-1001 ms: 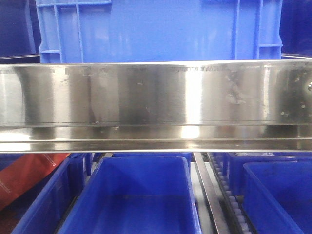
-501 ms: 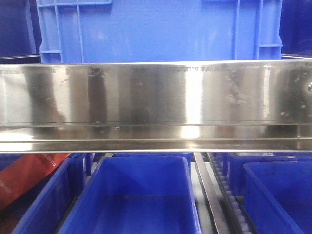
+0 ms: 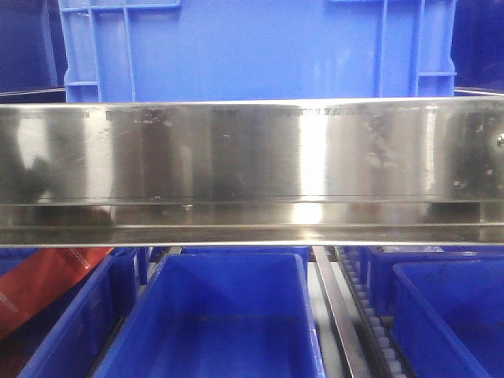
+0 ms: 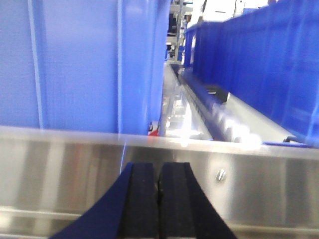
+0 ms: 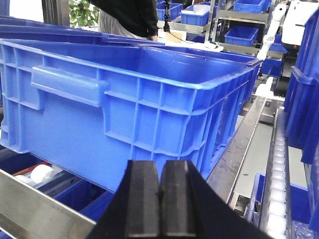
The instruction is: Place cylindrical capacitor in blue bin on shelf
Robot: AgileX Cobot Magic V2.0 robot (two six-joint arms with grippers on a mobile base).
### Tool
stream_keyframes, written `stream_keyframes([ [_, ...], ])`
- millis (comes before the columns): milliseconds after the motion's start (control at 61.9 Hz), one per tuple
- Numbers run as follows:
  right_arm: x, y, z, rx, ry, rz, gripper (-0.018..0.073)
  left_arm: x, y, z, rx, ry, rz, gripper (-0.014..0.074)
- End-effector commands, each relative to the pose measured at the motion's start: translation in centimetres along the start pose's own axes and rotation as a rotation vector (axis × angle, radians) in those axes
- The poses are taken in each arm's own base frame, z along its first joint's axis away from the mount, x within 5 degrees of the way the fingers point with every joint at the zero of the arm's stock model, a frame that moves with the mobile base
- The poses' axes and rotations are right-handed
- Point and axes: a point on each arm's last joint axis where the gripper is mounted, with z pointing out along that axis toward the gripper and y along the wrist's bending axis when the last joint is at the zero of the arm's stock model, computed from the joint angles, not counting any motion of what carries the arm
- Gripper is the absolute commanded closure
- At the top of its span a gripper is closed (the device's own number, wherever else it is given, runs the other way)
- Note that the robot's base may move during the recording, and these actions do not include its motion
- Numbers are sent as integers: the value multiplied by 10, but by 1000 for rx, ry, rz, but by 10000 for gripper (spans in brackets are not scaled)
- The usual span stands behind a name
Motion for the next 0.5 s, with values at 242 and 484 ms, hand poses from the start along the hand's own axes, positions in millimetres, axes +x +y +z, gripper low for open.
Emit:
stream_keyframes([
  [242, -3, 0, -1, 6, -34, -2, 722, -5, 0, 0, 2, -84, -4, 707],
  [484, -3, 0, -1, 6, -34, -2, 722, -5, 0, 0, 2, -84, -4, 707],
])
